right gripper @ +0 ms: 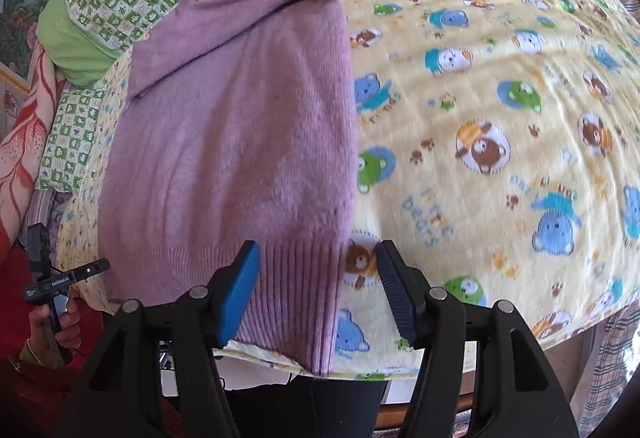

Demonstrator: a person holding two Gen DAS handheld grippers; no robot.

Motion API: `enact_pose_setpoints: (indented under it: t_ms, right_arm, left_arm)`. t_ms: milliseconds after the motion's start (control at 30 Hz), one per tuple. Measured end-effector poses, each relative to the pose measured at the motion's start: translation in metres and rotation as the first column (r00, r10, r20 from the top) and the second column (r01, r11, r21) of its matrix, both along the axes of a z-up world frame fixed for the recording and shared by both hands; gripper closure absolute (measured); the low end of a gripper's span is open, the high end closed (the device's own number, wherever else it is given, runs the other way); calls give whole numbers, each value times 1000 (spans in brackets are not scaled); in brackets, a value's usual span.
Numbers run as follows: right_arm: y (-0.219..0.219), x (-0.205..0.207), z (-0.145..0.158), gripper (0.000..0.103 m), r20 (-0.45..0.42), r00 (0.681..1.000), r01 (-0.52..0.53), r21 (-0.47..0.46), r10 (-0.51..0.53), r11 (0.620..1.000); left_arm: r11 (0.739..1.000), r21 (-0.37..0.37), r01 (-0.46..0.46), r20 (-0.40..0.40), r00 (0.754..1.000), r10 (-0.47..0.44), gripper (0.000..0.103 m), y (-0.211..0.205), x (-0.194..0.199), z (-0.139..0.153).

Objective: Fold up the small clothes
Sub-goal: 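Grasp the ribbed hem with both grippers and lift it toward the collar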

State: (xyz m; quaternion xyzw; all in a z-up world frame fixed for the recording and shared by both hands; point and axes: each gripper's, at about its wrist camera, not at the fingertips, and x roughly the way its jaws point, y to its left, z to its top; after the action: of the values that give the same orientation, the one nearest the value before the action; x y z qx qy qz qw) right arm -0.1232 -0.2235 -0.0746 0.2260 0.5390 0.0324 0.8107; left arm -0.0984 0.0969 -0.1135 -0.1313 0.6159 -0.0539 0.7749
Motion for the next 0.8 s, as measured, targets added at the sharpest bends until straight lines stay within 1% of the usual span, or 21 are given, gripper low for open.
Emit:
enact_pose_setpoints:
  t_ms: [133,333,467,500,533,600,633,667,700,733,767,800]
  right_arm:
    - [-1,-5,-2,41,19,1000,-1,34,0,999]
    - [-3,-12,-8,41,33,999,2,138,-7,990]
    - [-4,-19,-13,41,41,999,0,193,-9,981]
    - [-3,-19,-14,42,43,999,-3,204,-6,979]
    - [-1,-20,-15,45,46,999,-7,210,-2,978]
    - [3,-21,-18,54,43,999,-11,206,2,979]
    - [4,-21,-19,64,39,999,-10,207,2,978]
    - [4,-21,-22,72,32,1000,-7,215,0,977]
    - [3,-22,-25,76,26,1000,-1,222,-5,975]
    - [2,-22,-27,81,24,1000,9,228,-14,974]
    - [0,-22,-29,85,21,999,20,241,-26,970]
    - [-2,-23,-31,88,21,999,27,255,-34,966]
  left_arm:
    - [996,-84,-19,22,1000,21,24,-4,-6,-3]
    - [992,-120,-35,31,999,39,26,-2,-13,-3]
    - [985,-156,-68,30,997,73,32,10,-14,-3]
    - [985,-160,-70,31,997,76,37,11,-14,-3]
    - [985,-159,-69,32,997,75,40,11,-14,-3]
    - [988,-142,-59,36,997,64,58,11,-14,-2]
    - [988,-142,-57,38,997,63,64,13,-14,-3]
    - [986,-155,-60,37,997,66,75,16,-14,-3]
    - [980,-187,-69,27,997,75,84,19,-13,-5]
    - [975,-209,-80,20,996,86,87,20,-13,-7]
    - [970,-224,-95,17,995,101,93,22,-12,-8]
    - [968,-229,-104,20,993,112,95,22,-13,-8]
